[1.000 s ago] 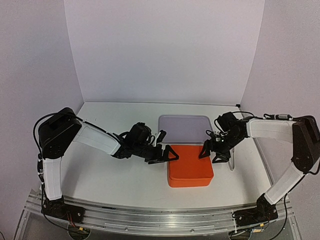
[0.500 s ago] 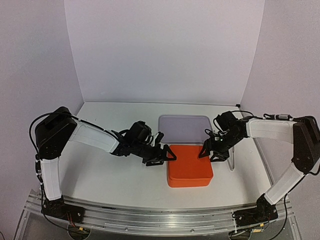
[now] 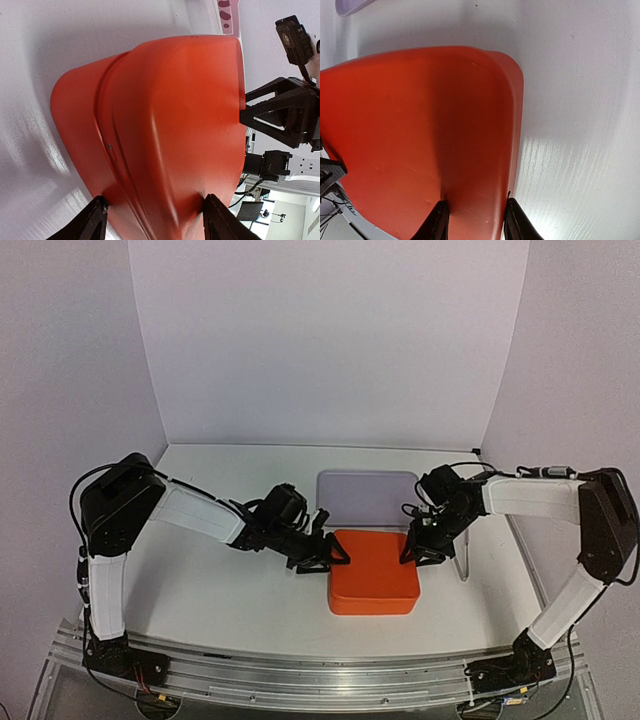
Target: Pack the cookies
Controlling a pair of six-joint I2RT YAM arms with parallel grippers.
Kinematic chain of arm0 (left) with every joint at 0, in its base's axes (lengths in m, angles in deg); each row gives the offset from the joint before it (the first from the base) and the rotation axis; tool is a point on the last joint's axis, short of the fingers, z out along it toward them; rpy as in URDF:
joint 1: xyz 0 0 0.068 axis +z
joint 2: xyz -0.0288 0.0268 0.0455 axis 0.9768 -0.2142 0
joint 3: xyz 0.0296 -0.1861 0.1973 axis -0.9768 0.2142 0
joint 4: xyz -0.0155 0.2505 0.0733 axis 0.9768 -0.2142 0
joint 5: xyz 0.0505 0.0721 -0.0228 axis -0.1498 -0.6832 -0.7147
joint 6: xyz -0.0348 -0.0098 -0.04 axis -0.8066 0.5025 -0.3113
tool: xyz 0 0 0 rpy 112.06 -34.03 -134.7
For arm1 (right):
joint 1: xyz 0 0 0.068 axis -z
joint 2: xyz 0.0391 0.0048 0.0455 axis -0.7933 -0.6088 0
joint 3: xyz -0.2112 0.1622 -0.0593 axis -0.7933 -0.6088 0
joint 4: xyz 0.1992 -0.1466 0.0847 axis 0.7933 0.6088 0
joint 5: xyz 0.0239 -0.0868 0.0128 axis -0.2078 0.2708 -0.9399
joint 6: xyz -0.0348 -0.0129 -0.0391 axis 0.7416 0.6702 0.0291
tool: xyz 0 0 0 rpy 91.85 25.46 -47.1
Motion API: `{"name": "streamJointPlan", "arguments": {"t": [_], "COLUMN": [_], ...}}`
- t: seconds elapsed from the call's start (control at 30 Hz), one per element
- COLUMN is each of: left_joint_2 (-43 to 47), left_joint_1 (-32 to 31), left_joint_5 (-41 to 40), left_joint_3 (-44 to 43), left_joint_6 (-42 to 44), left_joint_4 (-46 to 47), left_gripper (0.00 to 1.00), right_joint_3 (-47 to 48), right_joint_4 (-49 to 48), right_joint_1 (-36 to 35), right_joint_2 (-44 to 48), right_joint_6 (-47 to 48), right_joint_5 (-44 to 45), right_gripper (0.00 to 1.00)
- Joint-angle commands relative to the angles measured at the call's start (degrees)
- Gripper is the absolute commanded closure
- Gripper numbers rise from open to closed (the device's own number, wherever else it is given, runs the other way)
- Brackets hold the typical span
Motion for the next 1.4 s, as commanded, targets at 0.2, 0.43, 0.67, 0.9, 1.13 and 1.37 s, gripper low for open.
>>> {"name": "streamJointPlan", "arguments": {"t": [0.2,0.43,0.67,0.9,1.13,1.37], "left_joint_2": [-3.02,-3.24,-4.06,-7.28,-5.84,-7.03], "left_joint_1": [-1.43,-1.45,-1.45,-1.18,-2.07,-4.02], "left_joint_5": [4.22,4.66,3.65,4.17,6.06,6.08], "left_joint_3": [-3.96,0.34,5.54,6.61,1.20,-9.58], "left_joint_6": [0.14,-0.79,-0.80,-1.16,0.56,4.54], "left_joint_4": [0.11,-0.79,-2.39,-2.25,-4.00,-11.95], "left_gripper": [0.51,0.61,0.62,0.75,0.62,0.55], "right_joint_3": [3.61,1.16,-2.20,-4.32,1.19,6.90], "right_joint_4": [-3.11,-3.02,-3.61,-5.75,-4.07,3.89], "right_joint_1": [-5.36,-5.38,-5.40,-5.42,-7.83,-10.62], "right_joint_2": [-4.38,-5.53,-8.05,-8.65,-7.84,-10.73], "right_joint_6": [-0.70,-3.48,-5.16,-7.58,-4.23,-2.04], "right_joint_5": [-2.19,-4.01,-5.08,-3.81,-1.59,6.73], "right_gripper": [0.68,0.58,0.51,0.55,0.62,0.66]}}
